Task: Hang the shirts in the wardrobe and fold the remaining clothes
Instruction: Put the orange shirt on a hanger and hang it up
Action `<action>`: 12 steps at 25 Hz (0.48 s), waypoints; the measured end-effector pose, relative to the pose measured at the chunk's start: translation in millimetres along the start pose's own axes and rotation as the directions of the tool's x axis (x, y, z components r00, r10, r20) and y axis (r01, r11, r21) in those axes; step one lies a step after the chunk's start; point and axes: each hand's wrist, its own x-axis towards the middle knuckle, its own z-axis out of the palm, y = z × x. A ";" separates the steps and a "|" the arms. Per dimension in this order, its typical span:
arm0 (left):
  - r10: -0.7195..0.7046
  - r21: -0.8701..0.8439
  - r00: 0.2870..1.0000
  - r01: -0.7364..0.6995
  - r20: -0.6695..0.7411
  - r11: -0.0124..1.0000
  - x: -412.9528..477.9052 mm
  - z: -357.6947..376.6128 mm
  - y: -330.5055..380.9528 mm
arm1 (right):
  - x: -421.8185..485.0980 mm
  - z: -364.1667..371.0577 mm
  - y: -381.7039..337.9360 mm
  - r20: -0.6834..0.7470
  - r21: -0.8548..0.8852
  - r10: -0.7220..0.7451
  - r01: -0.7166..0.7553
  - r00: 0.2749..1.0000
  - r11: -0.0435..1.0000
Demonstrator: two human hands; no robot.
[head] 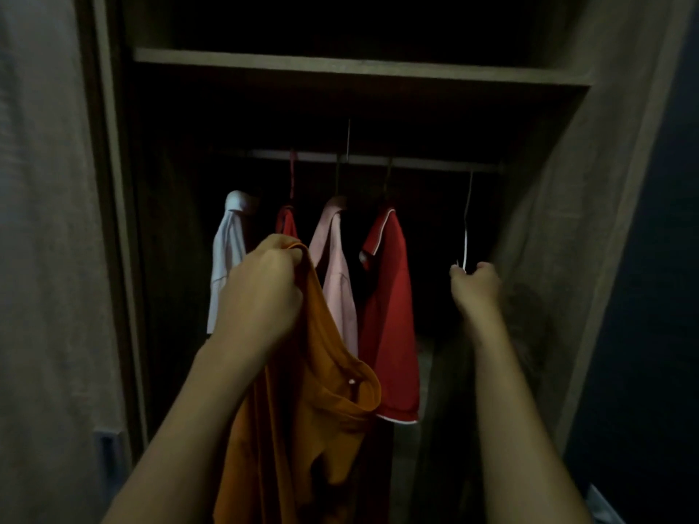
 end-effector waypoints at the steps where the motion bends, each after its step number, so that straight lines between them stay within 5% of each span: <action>1: 0.002 -0.006 1.000 -0.002 0.007 1.000 0.4 2.8 2.8 | 11.4 3.5 3.5 0.023 -0.002 0.028 -0.028 0.999 1.000; 12: 0.000 -0.023 0.999 0.001 0.048 1.000 8.4 24.7 15.9 | 65.2 25.4 16.2 0.033 0.040 -0.022 0.021 0.999 0.999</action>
